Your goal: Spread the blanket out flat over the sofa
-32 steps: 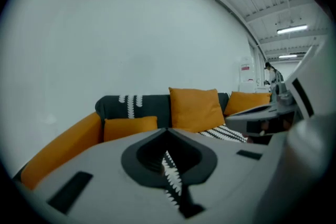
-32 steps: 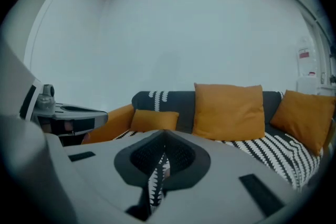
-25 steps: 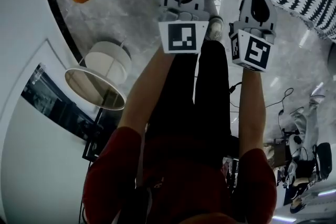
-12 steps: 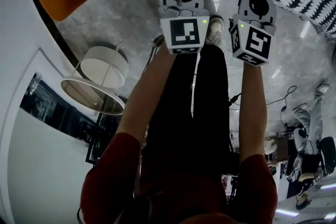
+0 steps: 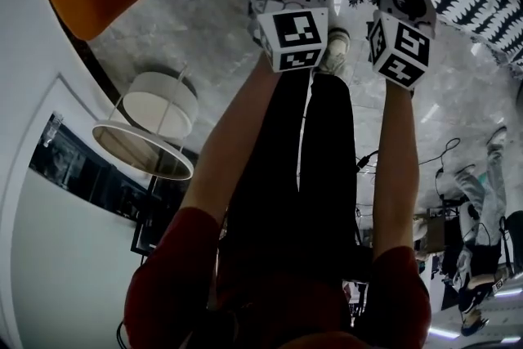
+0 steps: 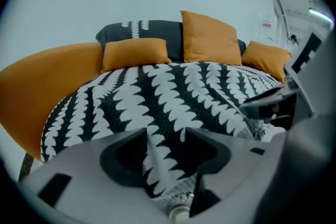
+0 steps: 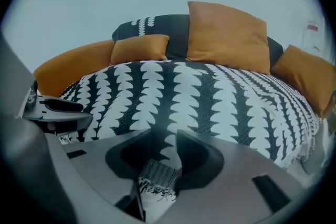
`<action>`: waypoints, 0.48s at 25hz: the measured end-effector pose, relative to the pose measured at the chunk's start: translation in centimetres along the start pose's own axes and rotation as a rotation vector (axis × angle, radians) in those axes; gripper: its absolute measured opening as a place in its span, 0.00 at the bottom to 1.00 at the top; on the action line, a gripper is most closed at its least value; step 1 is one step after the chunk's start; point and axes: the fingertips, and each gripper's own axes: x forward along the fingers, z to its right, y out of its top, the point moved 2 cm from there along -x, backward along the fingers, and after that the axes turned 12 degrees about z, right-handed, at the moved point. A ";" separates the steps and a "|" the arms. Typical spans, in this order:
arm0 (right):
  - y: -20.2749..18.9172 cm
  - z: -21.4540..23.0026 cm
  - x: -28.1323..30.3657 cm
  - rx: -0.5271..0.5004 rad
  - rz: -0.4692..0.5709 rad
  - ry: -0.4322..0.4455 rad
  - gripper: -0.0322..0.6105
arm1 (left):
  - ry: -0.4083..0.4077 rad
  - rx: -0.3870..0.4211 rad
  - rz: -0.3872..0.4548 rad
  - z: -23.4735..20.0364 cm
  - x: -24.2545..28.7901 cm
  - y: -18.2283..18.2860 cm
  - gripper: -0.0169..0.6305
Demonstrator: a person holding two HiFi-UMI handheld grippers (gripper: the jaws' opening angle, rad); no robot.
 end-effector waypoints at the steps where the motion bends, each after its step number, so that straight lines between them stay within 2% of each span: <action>1: 0.0 0.1 0.0 0.000 0.002 -0.002 0.29 | 0.001 0.003 0.002 0.1 0.1 0.1 0.37; 3: 0.1 0.1 0.0 0.000 0.015 -0.006 0.24 | 0.007 0.003 0.006 0.1 0.0 0.1 0.33; 7: 0.0 -0.1 -0.3 -0.023 0.025 -0.031 0.14 | 0.046 0.013 0.003 -0.2 -0.8 -0.5 0.15; 9: 0.1 0.0 -0.9 -0.031 0.025 -0.042 0.10 | 0.049 0.030 0.004 0.0 -1.3 -0.2 0.12; 12: 1.2 0.1 -2.3 -0.040 0.033 -0.045 0.09 | 0.041 0.051 0.010 0.2 -2.6 0.9 0.12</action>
